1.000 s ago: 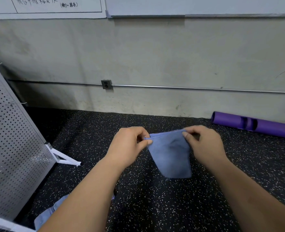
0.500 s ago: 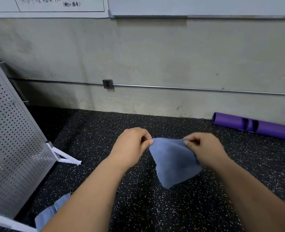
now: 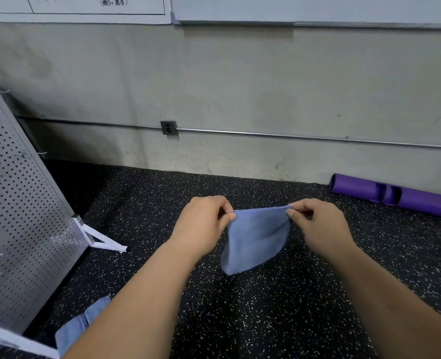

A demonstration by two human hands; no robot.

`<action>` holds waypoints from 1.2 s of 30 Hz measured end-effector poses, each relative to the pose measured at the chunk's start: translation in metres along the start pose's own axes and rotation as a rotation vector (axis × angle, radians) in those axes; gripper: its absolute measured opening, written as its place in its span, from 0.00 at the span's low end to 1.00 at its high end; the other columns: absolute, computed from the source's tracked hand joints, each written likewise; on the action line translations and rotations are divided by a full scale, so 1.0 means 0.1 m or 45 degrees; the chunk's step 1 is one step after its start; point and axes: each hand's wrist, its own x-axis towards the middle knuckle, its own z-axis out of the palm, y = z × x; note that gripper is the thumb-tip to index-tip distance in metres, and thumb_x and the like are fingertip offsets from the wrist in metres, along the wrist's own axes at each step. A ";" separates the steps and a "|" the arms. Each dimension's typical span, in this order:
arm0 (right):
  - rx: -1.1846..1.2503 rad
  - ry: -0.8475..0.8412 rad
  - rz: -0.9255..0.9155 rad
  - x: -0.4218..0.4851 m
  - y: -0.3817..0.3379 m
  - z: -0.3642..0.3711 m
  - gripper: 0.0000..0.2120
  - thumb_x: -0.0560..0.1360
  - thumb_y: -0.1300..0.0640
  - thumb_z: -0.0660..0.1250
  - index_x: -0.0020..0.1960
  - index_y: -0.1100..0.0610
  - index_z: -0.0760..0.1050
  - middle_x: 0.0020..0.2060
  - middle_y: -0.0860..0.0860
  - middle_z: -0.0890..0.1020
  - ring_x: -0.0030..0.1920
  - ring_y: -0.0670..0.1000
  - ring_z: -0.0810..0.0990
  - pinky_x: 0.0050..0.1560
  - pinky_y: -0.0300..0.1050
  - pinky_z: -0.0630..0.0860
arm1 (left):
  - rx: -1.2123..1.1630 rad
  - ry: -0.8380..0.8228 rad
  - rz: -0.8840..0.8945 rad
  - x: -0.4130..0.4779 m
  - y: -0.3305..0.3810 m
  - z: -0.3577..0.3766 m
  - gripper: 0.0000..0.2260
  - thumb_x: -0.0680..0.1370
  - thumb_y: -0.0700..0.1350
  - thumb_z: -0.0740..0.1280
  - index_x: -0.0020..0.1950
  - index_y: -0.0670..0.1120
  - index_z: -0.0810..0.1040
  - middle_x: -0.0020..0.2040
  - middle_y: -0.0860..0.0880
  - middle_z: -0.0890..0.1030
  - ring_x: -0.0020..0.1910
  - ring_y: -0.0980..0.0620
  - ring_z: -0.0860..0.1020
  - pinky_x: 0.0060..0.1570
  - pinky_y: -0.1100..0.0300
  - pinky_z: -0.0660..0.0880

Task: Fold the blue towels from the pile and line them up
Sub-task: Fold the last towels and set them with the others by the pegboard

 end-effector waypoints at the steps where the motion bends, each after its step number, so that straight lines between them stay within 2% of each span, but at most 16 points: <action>1: 0.004 -0.017 0.010 -0.01 0.01 0.00 0.04 0.80 0.52 0.74 0.50 0.44 0.86 0.44 0.39 0.85 0.44 0.36 0.79 0.41 0.33 0.69 | -0.014 0.004 -0.015 0.00 -0.01 0.00 0.06 0.79 0.51 0.75 0.44 0.57 0.82 0.38 0.61 0.83 0.40 0.61 0.80 0.47 0.53 0.81; 5: 0.108 -0.016 0.019 0.03 0.04 -0.03 0.05 0.79 0.52 0.75 0.48 0.42 0.87 0.40 0.35 0.86 0.43 0.35 0.82 0.43 0.34 0.73 | -0.122 0.005 -0.032 0.01 -0.04 -0.02 0.06 0.78 0.50 0.76 0.42 0.58 0.83 0.39 0.63 0.83 0.41 0.60 0.81 0.48 0.52 0.81; 9: 0.241 -0.090 -0.010 0.01 0.05 -0.07 0.06 0.78 0.55 0.76 0.48 0.44 0.87 0.40 0.36 0.87 0.44 0.38 0.85 0.48 0.38 0.79 | -0.183 0.029 -0.032 -0.01 -0.05 -0.04 0.05 0.79 0.49 0.76 0.46 0.59 0.83 0.41 0.64 0.83 0.44 0.62 0.82 0.51 0.52 0.81; 12: 0.353 -0.133 -0.029 0.00 0.03 -0.11 0.06 0.78 0.58 0.77 0.49 0.47 0.87 0.41 0.39 0.88 0.43 0.40 0.85 0.44 0.31 0.77 | -0.235 0.122 -0.027 0.01 -0.03 -0.06 0.08 0.79 0.47 0.75 0.55 0.58 0.82 0.44 0.63 0.83 0.46 0.61 0.82 0.53 0.54 0.80; 15: 0.482 -0.181 -0.067 -0.03 -0.03 -0.13 0.05 0.77 0.61 0.77 0.50 0.51 0.88 0.41 0.44 0.88 0.39 0.40 0.84 0.42 0.30 0.76 | -0.196 0.200 -0.026 0.01 0.01 -0.07 0.09 0.81 0.46 0.73 0.58 0.59 0.82 0.46 0.62 0.83 0.49 0.58 0.81 0.55 0.53 0.79; 18: 0.546 -0.188 -0.123 -0.07 -0.13 -0.14 0.06 0.76 0.62 0.77 0.49 0.52 0.88 0.39 0.45 0.88 0.34 0.37 0.81 0.39 0.29 0.75 | -0.114 0.248 0.006 0.01 0.03 -0.07 0.12 0.80 0.45 0.71 0.61 0.58 0.81 0.52 0.61 0.82 0.56 0.54 0.78 0.61 0.52 0.77; 21: 0.411 -0.206 -0.194 -0.10 -0.21 -0.10 0.08 0.75 0.59 0.79 0.49 0.46 0.88 0.40 0.40 0.87 0.39 0.40 0.83 0.43 0.32 0.78 | -0.138 0.120 0.202 -0.02 0.11 -0.09 0.17 0.79 0.48 0.73 0.67 0.57 0.80 0.62 0.61 0.78 0.64 0.57 0.73 0.67 0.63 0.69; 23: 0.317 -0.212 -0.264 -0.14 -0.26 -0.06 0.10 0.74 0.57 0.80 0.48 0.42 0.87 0.42 0.37 0.86 0.44 0.41 0.84 0.49 0.35 0.79 | -0.148 -0.007 0.322 -0.06 0.20 -0.07 0.19 0.78 0.53 0.74 0.69 0.57 0.79 0.63 0.62 0.78 0.66 0.59 0.73 0.68 0.64 0.67; 25: 0.268 -0.217 -0.351 -0.17 -0.30 -0.04 0.10 0.73 0.55 0.81 0.48 0.40 0.87 0.43 0.36 0.86 0.47 0.41 0.84 0.52 0.38 0.79 | -0.140 -0.086 0.337 -0.08 0.27 -0.01 0.19 0.78 0.56 0.75 0.68 0.58 0.80 0.59 0.62 0.81 0.63 0.60 0.75 0.66 0.59 0.72; 29: 0.331 -0.258 -0.367 -0.20 -0.35 -0.05 0.09 0.73 0.56 0.81 0.48 0.41 0.88 0.43 0.36 0.87 0.48 0.43 0.85 0.53 0.39 0.80 | -0.246 -0.117 0.262 -0.09 0.30 0.07 0.07 0.79 0.52 0.76 0.56 0.56 0.85 0.45 0.60 0.83 0.49 0.59 0.81 0.53 0.52 0.79; 32: 0.444 -0.353 -0.270 -0.17 -0.30 -0.05 0.11 0.74 0.58 0.80 0.51 0.43 0.86 0.44 0.40 0.88 0.48 0.42 0.86 0.53 0.41 0.82 | -0.283 -0.082 0.271 -0.09 0.32 0.08 0.04 0.79 0.51 0.76 0.53 0.55 0.85 0.45 0.59 0.84 0.47 0.58 0.81 0.51 0.52 0.79; 34: 0.395 -0.529 -0.242 -0.16 -0.25 -0.04 0.12 0.75 0.59 0.80 0.53 0.44 0.84 0.47 0.40 0.87 0.49 0.41 0.86 0.53 0.39 0.81 | -0.324 -0.049 0.277 -0.09 0.32 0.07 0.03 0.80 0.48 0.75 0.53 0.54 0.85 0.46 0.59 0.84 0.49 0.59 0.82 0.51 0.54 0.79; 36: 0.295 -0.598 -0.268 -0.16 -0.18 0.00 0.10 0.76 0.58 0.79 0.51 0.45 0.84 0.45 0.41 0.87 0.47 0.41 0.85 0.51 0.38 0.79 | -0.358 -0.033 0.282 -0.09 0.31 0.06 0.04 0.80 0.47 0.75 0.53 0.54 0.84 0.47 0.59 0.84 0.49 0.58 0.82 0.52 0.54 0.79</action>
